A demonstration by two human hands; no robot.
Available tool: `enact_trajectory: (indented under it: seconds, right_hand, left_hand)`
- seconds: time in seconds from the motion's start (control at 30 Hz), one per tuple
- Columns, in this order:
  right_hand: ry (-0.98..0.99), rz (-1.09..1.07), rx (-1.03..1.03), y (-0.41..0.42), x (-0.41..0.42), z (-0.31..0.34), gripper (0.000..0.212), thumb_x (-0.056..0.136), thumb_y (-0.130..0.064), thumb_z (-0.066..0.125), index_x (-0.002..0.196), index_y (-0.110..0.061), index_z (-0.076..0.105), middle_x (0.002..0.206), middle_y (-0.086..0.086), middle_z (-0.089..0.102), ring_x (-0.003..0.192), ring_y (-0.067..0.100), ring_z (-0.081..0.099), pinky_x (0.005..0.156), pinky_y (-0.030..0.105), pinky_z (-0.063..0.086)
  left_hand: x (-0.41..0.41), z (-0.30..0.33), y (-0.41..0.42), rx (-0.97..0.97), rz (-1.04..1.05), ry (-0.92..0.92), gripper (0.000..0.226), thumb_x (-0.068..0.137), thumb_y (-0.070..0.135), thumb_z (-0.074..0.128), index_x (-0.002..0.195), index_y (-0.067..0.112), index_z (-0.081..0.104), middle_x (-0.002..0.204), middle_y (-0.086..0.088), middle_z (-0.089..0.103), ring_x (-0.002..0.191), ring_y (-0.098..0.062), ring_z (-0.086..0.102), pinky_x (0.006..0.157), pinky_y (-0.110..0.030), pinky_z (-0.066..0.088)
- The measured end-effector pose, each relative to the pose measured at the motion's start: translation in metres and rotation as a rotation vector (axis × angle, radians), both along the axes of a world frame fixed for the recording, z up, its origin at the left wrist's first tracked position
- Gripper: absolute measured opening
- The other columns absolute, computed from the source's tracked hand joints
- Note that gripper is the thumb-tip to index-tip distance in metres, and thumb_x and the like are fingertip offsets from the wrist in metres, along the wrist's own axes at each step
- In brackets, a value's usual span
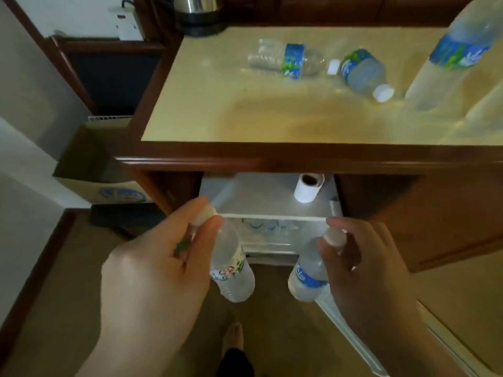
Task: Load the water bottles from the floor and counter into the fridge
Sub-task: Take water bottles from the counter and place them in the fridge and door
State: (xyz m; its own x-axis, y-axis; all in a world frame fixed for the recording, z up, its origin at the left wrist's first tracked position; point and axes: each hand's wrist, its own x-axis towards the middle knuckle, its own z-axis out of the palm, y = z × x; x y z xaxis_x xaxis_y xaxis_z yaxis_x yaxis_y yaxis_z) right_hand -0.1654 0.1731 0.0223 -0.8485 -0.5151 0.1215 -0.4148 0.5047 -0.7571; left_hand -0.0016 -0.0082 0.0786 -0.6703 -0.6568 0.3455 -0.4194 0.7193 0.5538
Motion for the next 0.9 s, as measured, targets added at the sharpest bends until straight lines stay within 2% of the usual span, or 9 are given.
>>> enact_trajectory:
  seconds: [0.1,0.2,0.33,0.4,0.47,0.53,0.63,0.73,0.9]
  right_hand:
    - [-0.055,0.095,0.160,-0.006,0.016,-0.077,0.037,0.092,-0.033,0.065,0.129,-0.030,0.060,0.110,-0.014,0.047,0.086,-0.002,0.062,0.068,0.007,0.043]
    - [-0.095,0.147,0.242,-0.020,0.022,-0.157,0.029,0.093,-0.027,0.067,0.121,-0.032,0.063,0.113,-0.013,0.047,0.086,0.001,0.064,0.068,0.008,0.045]
    - [-0.083,0.200,0.308,-0.055,0.017,-0.264,0.024,0.092,-0.022,0.070,0.115,-0.028,0.066,0.109,-0.007,0.047,0.085,0.011,0.061,0.072,0.015,0.046]
    - [-0.085,0.242,0.347,-0.078,0.011,-0.310,0.017,0.096,-0.024,0.065,0.112,-0.028,0.064,0.106,-0.006,0.045,0.087,0.017,0.060,0.075,0.026,0.048]
    - [-0.070,0.301,0.354,-0.102,0.003,-0.349,0.012,0.098,-0.020,0.060,0.109,-0.024,0.064,0.105,-0.002,0.047,0.085,0.019,0.060,0.072,0.026,0.046]
    - [-0.042,0.338,0.357,-0.128,-0.008,-0.380,0.016,0.100,-0.021,0.057,0.115,-0.021,0.063,0.108,0.001,0.048,0.088,0.019,0.060,0.074,0.026,0.045]
    - [0.003,0.379,0.349,-0.166,-0.028,-0.409,0.027,0.101,-0.028,0.059,0.126,-0.020,0.061,0.115,0.003,0.051,0.097,0.021,0.059,0.084,0.031,0.047]
    - [0.120,0.430,0.374,-0.200,-0.050,-0.438,0.030,0.099,-0.030,0.062,0.127,-0.019,0.062,0.118,0.008,0.055,0.102,0.028,0.063,0.086,0.041,0.054]
    - [0.276,0.456,0.471,-0.247,-0.084,-0.480,0.028,0.100,-0.025,0.058,0.125,-0.016,0.065,0.123,0.010,0.058,0.108,0.033,0.061,0.087,0.041,0.052]
  left_hand:
    - [0.009,-0.074,0.001,0.090,-0.042,-0.146,0.036,0.095,0.044,0.066,0.123,0.022,0.071,0.065,0.015,0.063,0.045,0.004,0.052,0.045,-0.012,0.045]
    - [0.011,-0.161,-0.010,0.100,-0.028,-0.275,0.041,0.098,0.046,0.061,0.127,0.019,0.070,0.063,0.016,0.062,0.040,0.005,0.042,0.041,-0.005,0.033]
    - [0.003,-0.264,-0.029,-0.011,-0.041,-0.510,0.051,0.104,0.052,0.032,0.150,0.032,0.041,0.089,0.008,0.065,0.067,-0.005,0.059,0.057,-0.014,0.040]
    - [-0.004,-0.302,-0.040,0.036,-0.064,-0.614,0.042,0.107,0.049,0.030,0.142,0.033,0.047,0.088,0.007,0.056,0.064,-0.005,0.050,0.053,-0.015,0.033]
    - [-0.011,-0.337,-0.054,0.058,-0.079,-0.651,0.035,0.106,0.048,0.034,0.124,0.028,0.055,0.081,0.009,0.051,0.055,-0.003,0.039,0.046,-0.016,0.029]
    - [-0.014,-0.373,-0.070,0.042,-0.109,-0.625,0.031,0.104,0.048,0.040,0.112,0.026,0.060,0.079,0.008,0.058,0.056,-0.003,0.047,0.050,-0.015,0.037]
    - [-0.022,-0.421,-0.091,0.007,-0.164,-0.540,0.033,0.101,0.049,0.045,0.107,0.023,0.064,0.083,0.005,0.067,0.069,-0.012,0.065,0.064,-0.032,0.056]
    - [-0.036,-0.453,-0.104,-0.019,-0.174,-0.456,0.030,0.101,0.045,0.051,0.103,0.019,0.067,0.080,0.003,0.068,0.069,-0.016,0.066,0.062,-0.033,0.055]
    - [-0.051,-0.490,-0.129,-0.010,-0.167,-0.413,0.029,0.101,0.042,0.053,0.109,0.017,0.065,0.086,0.000,0.068,0.073,-0.013,0.062,0.066,-0.030,0.055]
